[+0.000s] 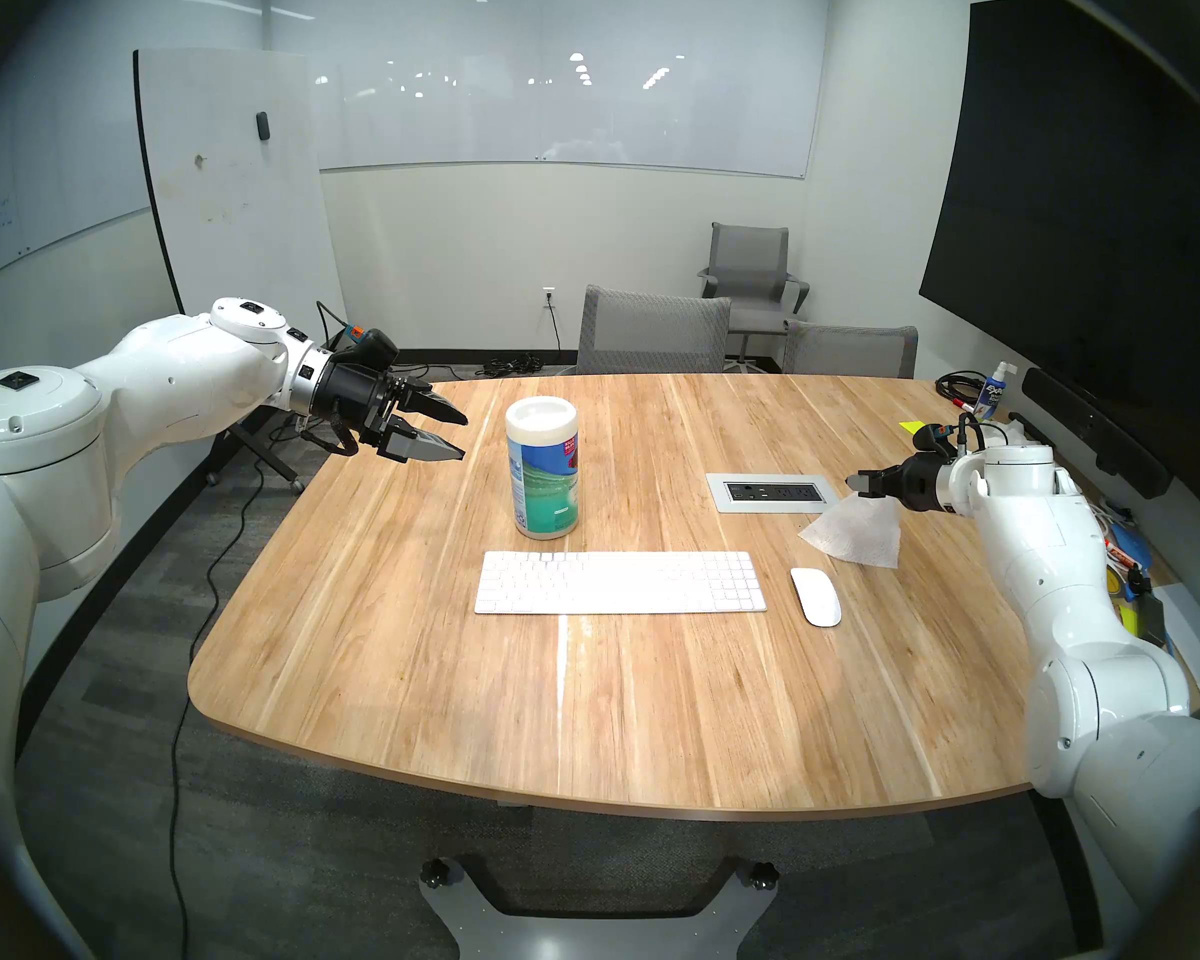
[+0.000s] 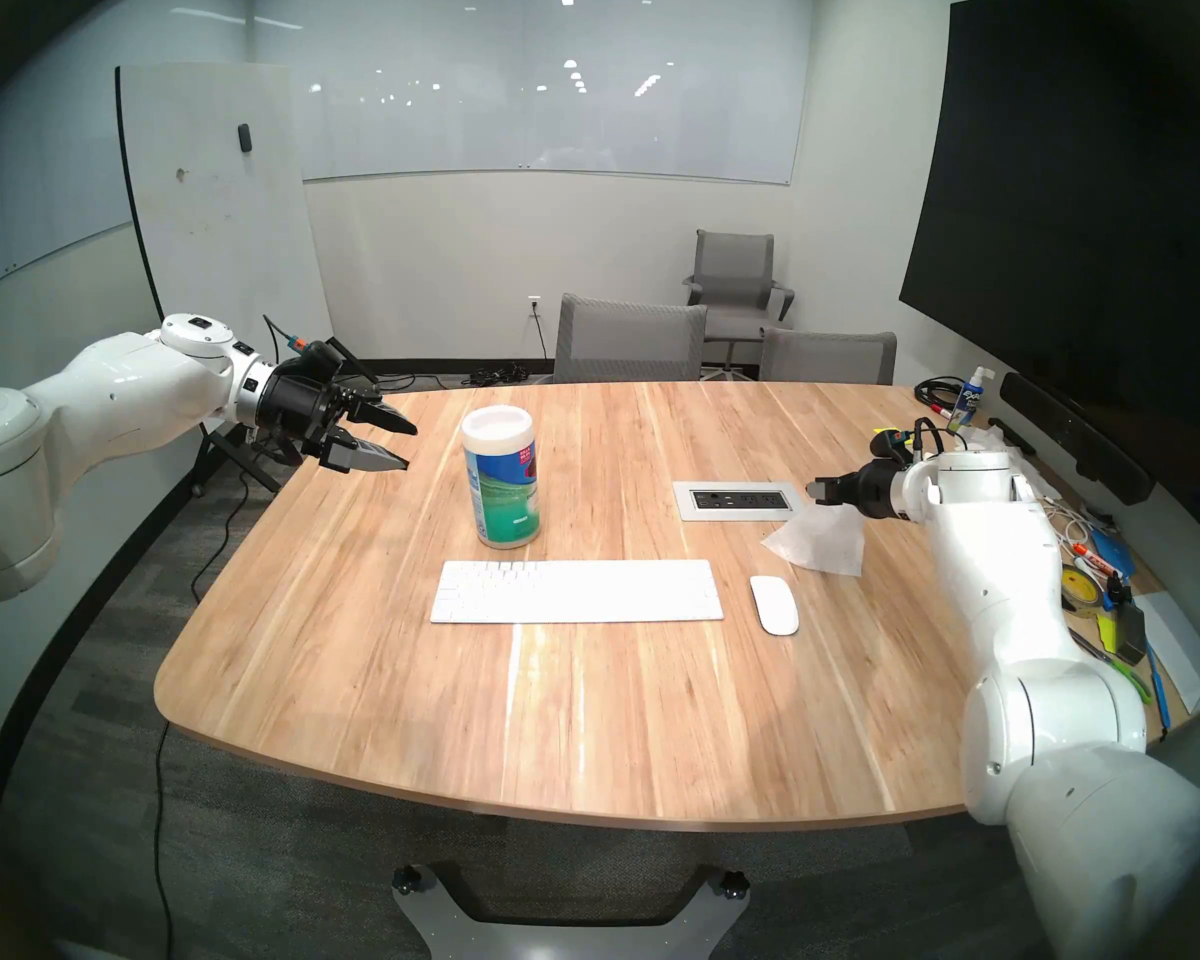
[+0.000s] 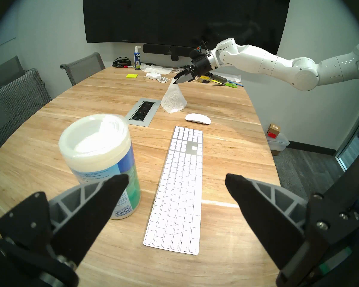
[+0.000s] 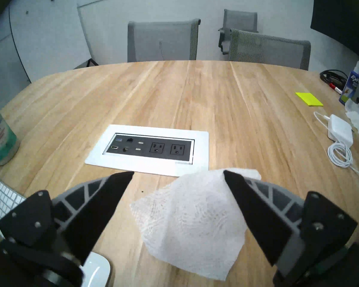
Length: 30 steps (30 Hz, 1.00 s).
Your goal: Wipe the keyboards and mice with a disinfecting wipe, then set the wipe down
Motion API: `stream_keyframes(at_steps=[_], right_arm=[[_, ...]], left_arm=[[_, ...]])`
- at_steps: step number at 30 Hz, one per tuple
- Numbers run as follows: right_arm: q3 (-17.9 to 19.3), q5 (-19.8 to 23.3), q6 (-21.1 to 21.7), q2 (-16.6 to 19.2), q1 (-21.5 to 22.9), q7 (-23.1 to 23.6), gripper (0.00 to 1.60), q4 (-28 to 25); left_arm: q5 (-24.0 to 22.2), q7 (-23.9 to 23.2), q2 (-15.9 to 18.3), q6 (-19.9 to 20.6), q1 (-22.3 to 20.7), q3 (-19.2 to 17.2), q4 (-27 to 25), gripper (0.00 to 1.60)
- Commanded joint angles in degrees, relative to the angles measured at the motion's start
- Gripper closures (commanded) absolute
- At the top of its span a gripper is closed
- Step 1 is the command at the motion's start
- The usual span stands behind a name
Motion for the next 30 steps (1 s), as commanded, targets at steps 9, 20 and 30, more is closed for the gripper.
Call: stream_keyframes(at_steps=[9, 20, 30], right_arm=[[2.6, 0.6, 1.8, 1.3, -0.5, -0.4, 0.0, -5.7], [2.0, -0.6, 1.1, 1.9, -1.9, -0.3, 0.0, -8.4], [2.0, -1.2, 1.4, 2.8, -4.1, 1.4, 1.6, -10.6]], left_arm=[[-0.5, 0.1, 0.0, 0.1, -1.4, -0.4, 0.1, 0.0], [-0.5, 0.1, 0.0, 0.1, -1.4, -0.3, 0.1, 0.0], [-0.6, 0.1, 0.0, 0.1, -1.4, -0.2, 0.1, 0.0]])
